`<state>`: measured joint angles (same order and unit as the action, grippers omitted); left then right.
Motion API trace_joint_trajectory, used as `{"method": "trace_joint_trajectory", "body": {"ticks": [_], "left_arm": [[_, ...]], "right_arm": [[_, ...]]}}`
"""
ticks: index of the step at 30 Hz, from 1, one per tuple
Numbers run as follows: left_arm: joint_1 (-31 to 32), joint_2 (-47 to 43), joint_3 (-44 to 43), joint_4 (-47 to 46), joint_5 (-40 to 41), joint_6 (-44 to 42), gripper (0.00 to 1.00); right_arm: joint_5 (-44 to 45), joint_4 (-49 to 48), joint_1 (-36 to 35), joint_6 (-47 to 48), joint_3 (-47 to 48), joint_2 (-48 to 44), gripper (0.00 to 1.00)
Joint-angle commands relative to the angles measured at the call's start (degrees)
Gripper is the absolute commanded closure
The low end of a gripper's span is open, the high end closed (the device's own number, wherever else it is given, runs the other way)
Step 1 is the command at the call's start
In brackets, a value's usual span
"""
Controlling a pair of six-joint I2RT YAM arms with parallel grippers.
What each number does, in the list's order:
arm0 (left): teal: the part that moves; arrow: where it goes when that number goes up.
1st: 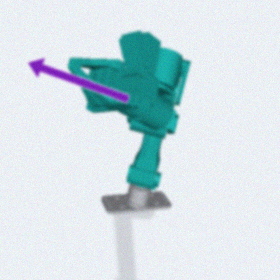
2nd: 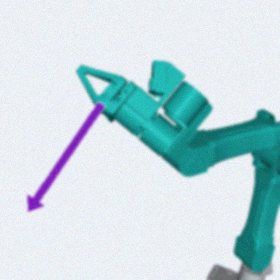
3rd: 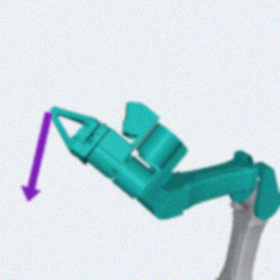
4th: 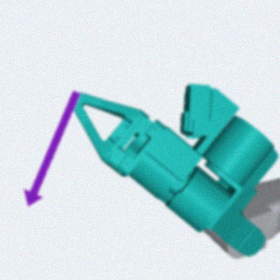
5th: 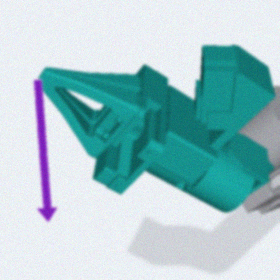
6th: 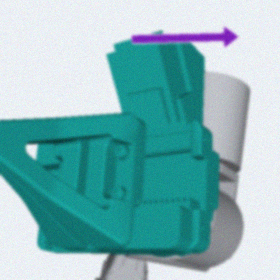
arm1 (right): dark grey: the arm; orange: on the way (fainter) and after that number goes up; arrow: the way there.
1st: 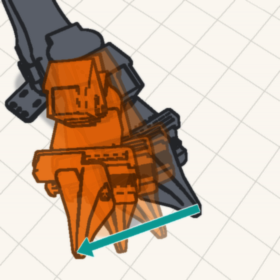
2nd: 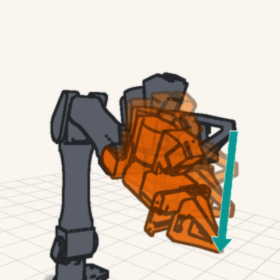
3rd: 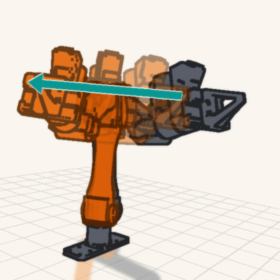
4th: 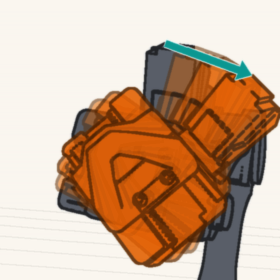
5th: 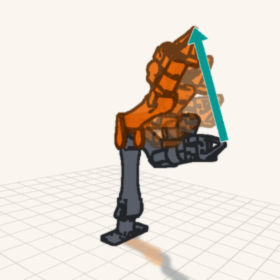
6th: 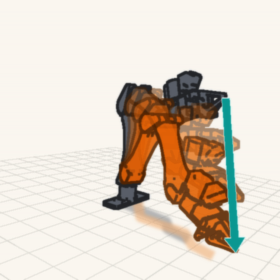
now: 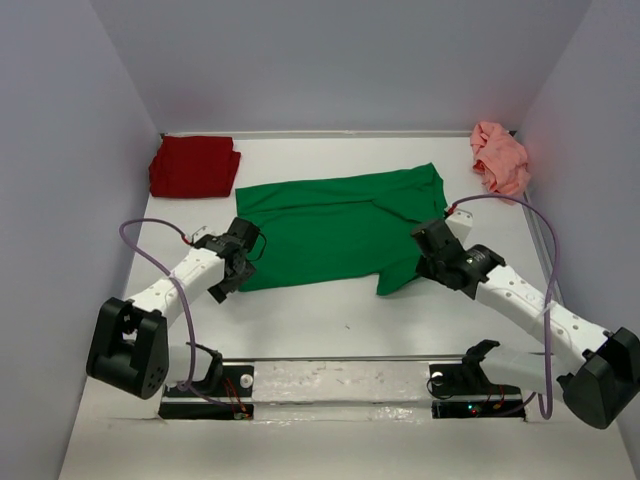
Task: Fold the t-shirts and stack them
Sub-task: Fold the tshirt
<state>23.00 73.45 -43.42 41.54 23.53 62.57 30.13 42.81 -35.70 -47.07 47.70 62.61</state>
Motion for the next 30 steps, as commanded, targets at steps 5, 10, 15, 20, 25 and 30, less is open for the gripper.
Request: {"method": "trace_joint_trajectory", "body": {"ticks": [5, 10, 15, 20, 25, 30], "left_arm": [[-2.18, 6.34, -1.49, -0.93, -1.47, -4.82, 0.32], [-1.04, 9.34, -2.81, -0.84, -1.47, -5.09, 0.32], [-0.94, 10.13, -3.07, -1.55, -2.0, -4.82, 0.32], [-0.77, 10.22, -3.16, -3.48, -2.78, -5.26, 0.41], [-0.59, 9.96, -2.73, -5.33, -4.54, -6.05, 0.63], [-0.59, 9.35, -1.85, -5.94, -5.07, -6.23, 0.95]], "right_arm": [[-0.33, -0.45, -0.33, 0.58, 0.46, -3.54, 1.0], [-0.51, -0.44, -0.33, 0.4, 0.64, -3.64, 1.0], [-0.6, -0.44, -0.33, 0.66, 0.72, -3.46, 1.0], [-0.95, -0.53, -0.33, 0.57, 0.37, -2.84, 1.0], [-0.42, -0.36, -0.33, 0.84, 0.37, -3.02, 1.0], [-0.33, -0.27, -0.33, 0.58, 0.37, -2.85, 1.0]]}}
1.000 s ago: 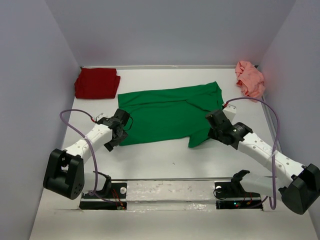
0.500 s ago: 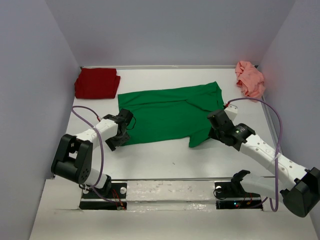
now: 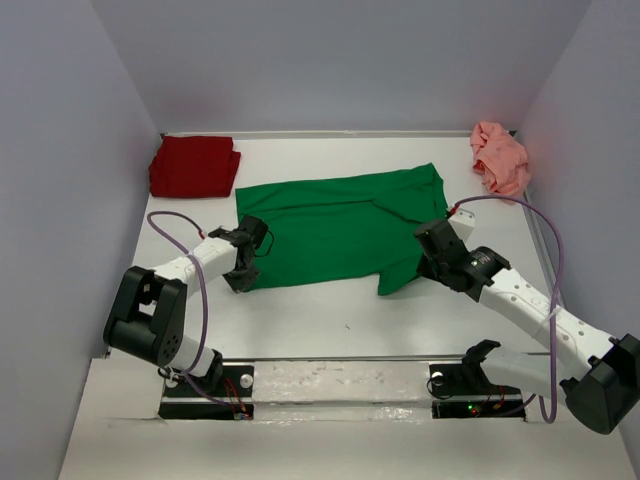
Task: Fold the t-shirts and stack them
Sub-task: Fold the tshirt
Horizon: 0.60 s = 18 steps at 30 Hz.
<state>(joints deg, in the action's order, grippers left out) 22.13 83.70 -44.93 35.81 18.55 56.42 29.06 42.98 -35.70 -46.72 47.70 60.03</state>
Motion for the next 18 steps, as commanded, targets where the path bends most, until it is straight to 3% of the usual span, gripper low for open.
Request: {"method": "trace_joint_trajectory", "body": {"ticks": [1, 8, 12, 18], "left_arm": [[0.28, -1.0, -0.25, -0.22, -0.18, 0.0, 0.99], [0.19, -2.75, -1.12, 1.1, -0.09, -0.7, 1.0], [0.63, -7.13, -3.58, 4.6, 0.18, -1.23, 1.0], [1.42, -14.52, -7.27, 10.93, 4.04, -1.23, 1.0]], "right_arm": [[0.82, -0.18, -0.33, 0.14, 0.37, 0.0, 1.0], [3.19, 1.57, -0.33, -0.22, 1.25, -0.7, 1.0], [9.6, 5.53, -0.33, 1.1, 5.36, -0.44, 1.0], [12.15, 8.17, -0.33, 2.77, 11.08, 0.17, 1.0]]}}
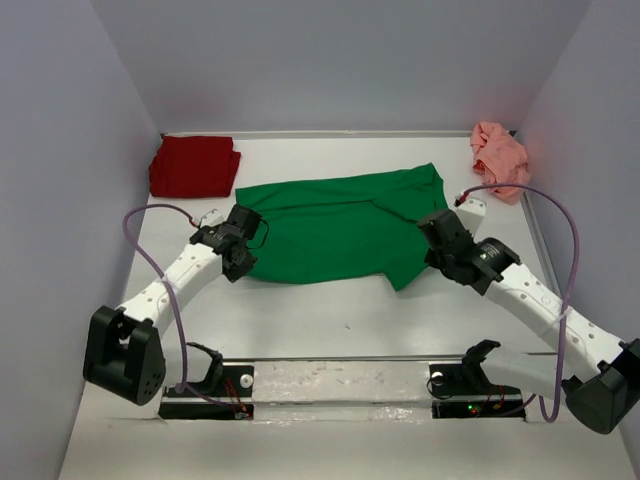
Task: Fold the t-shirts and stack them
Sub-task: Fold the tshirt
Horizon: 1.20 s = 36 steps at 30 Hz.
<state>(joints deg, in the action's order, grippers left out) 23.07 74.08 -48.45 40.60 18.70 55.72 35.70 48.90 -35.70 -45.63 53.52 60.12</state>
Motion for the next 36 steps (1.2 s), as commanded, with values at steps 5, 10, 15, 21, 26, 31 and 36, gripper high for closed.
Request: {"method": "trace_joint_trajectory", "body": {"ticks": [5, 10, 15, 21, 26, 31, 36], "left_arm": [[0.4, -8.69, -3.59, 6.95, 4.85, -1.06, 1.0], [0.22, -7.99, -4.46, 6.07, 5.12, -2.81, 1.0], [-1.53, -5.1, -8.49, 3.7, 5.03, -5.45, 1.0], [-4.26, 2.46, -16.39, 1.41, 3.62, -10.54, 1.0], [-5.84, 8.7, -21.77, 0.18, 3.36, -12.92, 1.0], [-6.81, 14.76, -25.11, -1.49, 2.49, -14.24, 1.0], [-7.6, 19.24, -27.49, -2.1, 2.04, -14.94, 1.0]], "right_arm": [[8.41, 5.76, -0.33, 4.05, 10.64, 1.75, 1.0], [9.38, 5.32, 0.55, 8.0, 15.91, 5.18, 1.0], [2.72, 1.38, 6.42, 15.02, 20.75, 12.2, 1.0], [-3.36, -2.23, 12.23, 22.24, 28.81, 24.4, 1.0], [-7.75, -4.17, 15.92, 25.06, 34.45, 31.28, 1.0], [-9.42, -3.99, 18.82, 27.6, 40.69, 37.26, 1.0], [-12.14, -2.94, 21.28, 30.07, 48.94, 43.93, 1.0]]}}
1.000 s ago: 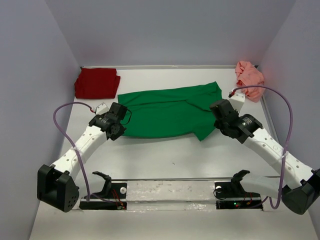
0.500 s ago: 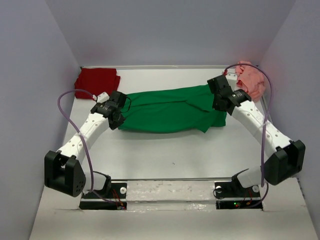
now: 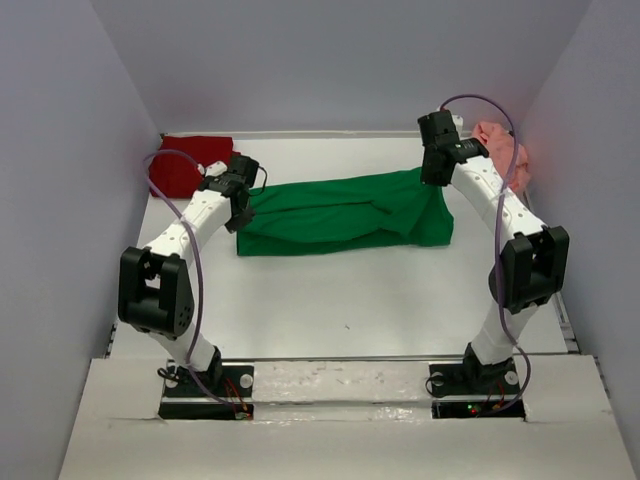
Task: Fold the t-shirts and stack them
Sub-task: Fold the tshirt
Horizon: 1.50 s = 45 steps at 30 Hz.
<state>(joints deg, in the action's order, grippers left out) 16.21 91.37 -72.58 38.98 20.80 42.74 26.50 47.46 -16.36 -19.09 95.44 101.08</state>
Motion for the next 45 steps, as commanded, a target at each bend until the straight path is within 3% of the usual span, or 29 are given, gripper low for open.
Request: {"method": "trace_joint_trajectory", "body": {"ticks": [1, 12, 31, 45], "left_arm": [[-0.91, 2.58, -4.06, -0.49, -0.32, -2.13, 1.0], [-2.14, 8.38, -7.84, -2.06, -1.9, -3.71, 1.0], [-6.1, 14.62, -12.15, -2.33, -1.72, -5.3, 1.0], [-6.71, 21.3, -20.67, -0.22, -2.43, -6.35, 1.0]], "right_arm": [[-3.12, -1.32, 1.95, 4.41, 8.26, 3.94, 1.0], [-6.29, 1.75, 4.06, 8.28, 21.35, 16.07, 1.0], [-6.64, 1.32, 6.34, 8.81, 22.6, 19.86, 1.0], [-8.66, 1.05, 7.4, 9.16, 24.36, 22.85, 1.0]]}}
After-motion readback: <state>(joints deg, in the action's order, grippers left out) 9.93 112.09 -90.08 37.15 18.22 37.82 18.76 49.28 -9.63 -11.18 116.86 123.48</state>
